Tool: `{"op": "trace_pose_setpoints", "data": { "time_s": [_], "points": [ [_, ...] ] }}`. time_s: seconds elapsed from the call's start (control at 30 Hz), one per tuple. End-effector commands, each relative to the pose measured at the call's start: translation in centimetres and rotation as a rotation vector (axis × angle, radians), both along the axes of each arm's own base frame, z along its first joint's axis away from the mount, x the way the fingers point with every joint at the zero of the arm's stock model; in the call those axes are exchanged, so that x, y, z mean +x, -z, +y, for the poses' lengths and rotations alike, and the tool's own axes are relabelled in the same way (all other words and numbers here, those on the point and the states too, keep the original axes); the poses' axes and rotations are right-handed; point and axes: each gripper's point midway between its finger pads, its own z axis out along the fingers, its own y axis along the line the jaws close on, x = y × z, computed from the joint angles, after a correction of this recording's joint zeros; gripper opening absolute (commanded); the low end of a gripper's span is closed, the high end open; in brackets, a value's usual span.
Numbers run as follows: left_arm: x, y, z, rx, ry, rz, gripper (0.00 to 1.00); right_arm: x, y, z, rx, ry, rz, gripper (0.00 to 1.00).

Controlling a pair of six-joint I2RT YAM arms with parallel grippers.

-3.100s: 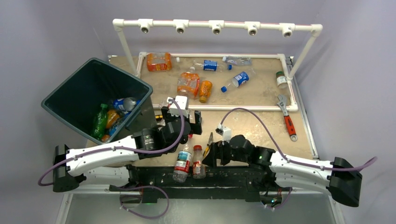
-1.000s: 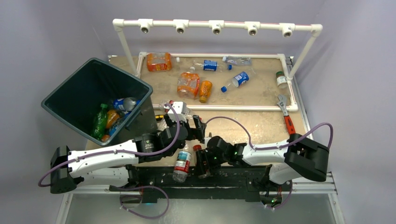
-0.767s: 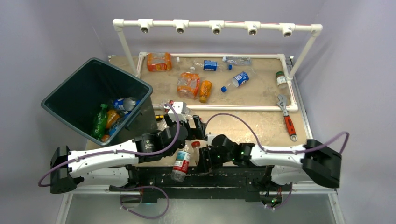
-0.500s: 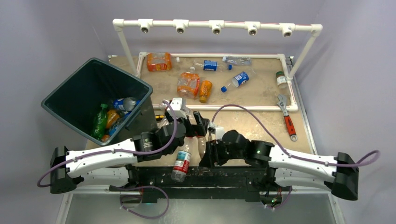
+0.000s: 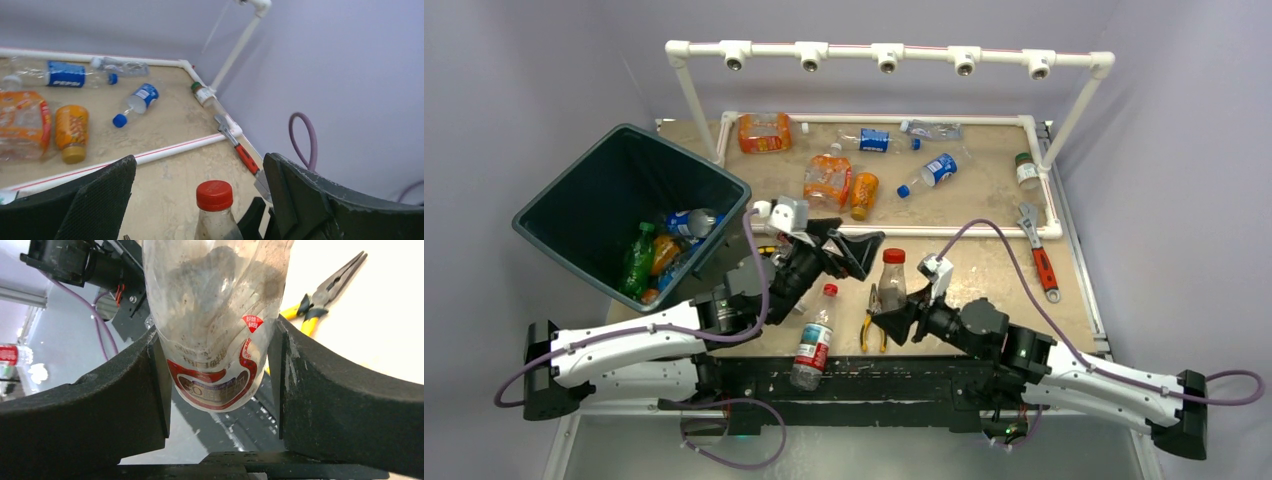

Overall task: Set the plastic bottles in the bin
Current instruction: Pick up the plastic bottle from the corner of the board.

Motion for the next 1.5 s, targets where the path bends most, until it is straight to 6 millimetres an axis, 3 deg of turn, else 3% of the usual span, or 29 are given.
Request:
{"op": "trace_pose_setpoints", "data": {
  "time_s": [0.0,0.1,0.23,0.5,0.8,1.03,1.13,1.2,1.27,1.4,1.47],
  "points": [
    [-3.5,-1.3,-4.4,0.129,0.298,-0.124,0.99,0.5,-5.3,-0.5,0.179,-0.011,-0.273,0.0],
    [-5.2,0.9,-6.0,0.129,0.42,-0.078,0.99,-0.8,-6.5,-0.7,0.27,-0.071,-0.366,0.0],
    [-6.8,1.6,-6.8,0.081,0.518,-0.064,0.99,-0.7,-6.8,-1.0,0.256,-0.063,-0.38,0.0],
    [-7.3,2.0,-6.4,0.068,0.534,-0.018,0.99,-2.2,-6.0,1.0,0.186,-0.201,-0.361,0.0],
    [-7.4,2.3,-5.3,0.061,0.515,-0.018,0.98,-3.6,-5.6,1.2,0.234,-0.272,-0.375,0.0],
    [-7.5,2.7,-6.5,0.085,0.545,-0.016,0.91,-4.2,-6.0,1.8,0.234,-0.321,-0.389,0.0],
    [-7.6,2.5,-7.5,0.099,0.572,-0.024,0.85,-4.3,-5.8,2.2,0.219,-0.337,-0.387,0.0],
    [-7.5,2.5,-8.1,0.113,0.576,-0.024,0.71,-4.3,-5.7,2.4,0.209,-0.344,-0.387,0.0],
    [-7.3,2.4,-8.3,0.115,0.573,-0.023,0.67,-4.2,-5.8,2.4,0.206,-0.343,-0.386,0.0],
    [-6.9,2.2,-7.9,0.097,0.542,-0.016,0.64,-4.2,-6.0,2.0,0.212,-0.331,-0.385,0.0],
    [-6.9,2.2,-7.6,0.083,0.536,-0.015,0.53,-4.2,-6.3,1.7,0.221,-0.321,-0.387,0.0]
  ]
}}
